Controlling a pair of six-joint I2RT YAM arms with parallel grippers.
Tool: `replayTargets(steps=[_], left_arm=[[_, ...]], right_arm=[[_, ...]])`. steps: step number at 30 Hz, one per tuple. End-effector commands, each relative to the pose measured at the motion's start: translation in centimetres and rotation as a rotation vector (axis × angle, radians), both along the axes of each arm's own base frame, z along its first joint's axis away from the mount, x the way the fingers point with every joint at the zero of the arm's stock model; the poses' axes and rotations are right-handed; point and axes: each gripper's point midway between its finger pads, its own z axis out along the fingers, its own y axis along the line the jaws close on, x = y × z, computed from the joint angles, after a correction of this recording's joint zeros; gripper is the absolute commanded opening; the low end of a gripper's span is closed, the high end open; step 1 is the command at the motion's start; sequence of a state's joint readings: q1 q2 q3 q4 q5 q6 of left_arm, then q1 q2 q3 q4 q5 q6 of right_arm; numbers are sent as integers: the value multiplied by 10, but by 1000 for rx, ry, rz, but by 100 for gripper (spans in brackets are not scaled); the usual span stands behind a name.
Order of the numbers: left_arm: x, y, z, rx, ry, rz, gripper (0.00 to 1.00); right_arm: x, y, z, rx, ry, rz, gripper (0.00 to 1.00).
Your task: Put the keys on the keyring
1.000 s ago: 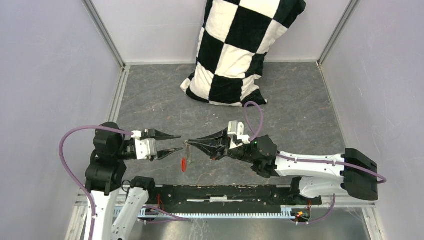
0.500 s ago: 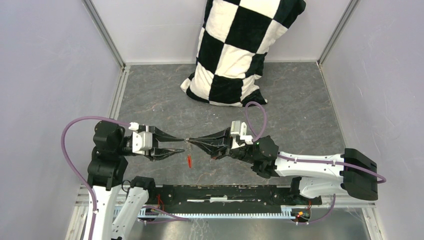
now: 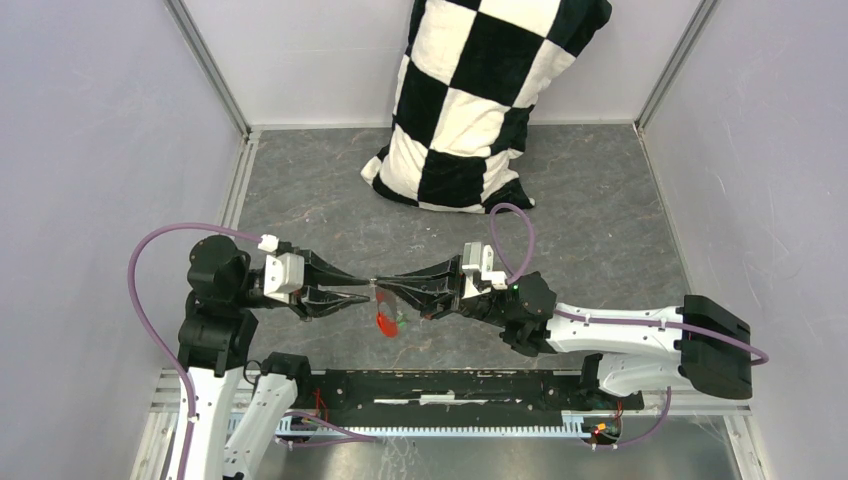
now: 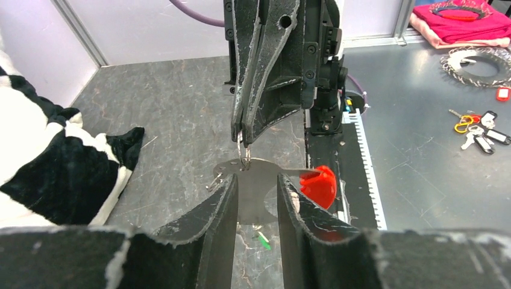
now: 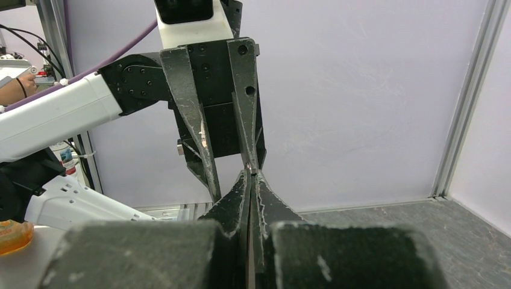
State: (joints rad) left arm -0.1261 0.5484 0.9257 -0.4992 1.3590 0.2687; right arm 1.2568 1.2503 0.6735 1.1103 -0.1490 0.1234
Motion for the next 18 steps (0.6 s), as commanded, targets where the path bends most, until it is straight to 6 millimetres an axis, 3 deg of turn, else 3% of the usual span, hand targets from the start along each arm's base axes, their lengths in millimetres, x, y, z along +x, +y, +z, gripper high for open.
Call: replayTargets(steps=[1, 18], left_arm=[[-9, -2, 4, -15, 47, -53, 35], [-10, -2, 10, -17, 26, -49, 30]], right_arm=[[-8, -8, 22, 95, -31, 19, 0], [-14, -4, 23, 140, -10, 65, 0]])
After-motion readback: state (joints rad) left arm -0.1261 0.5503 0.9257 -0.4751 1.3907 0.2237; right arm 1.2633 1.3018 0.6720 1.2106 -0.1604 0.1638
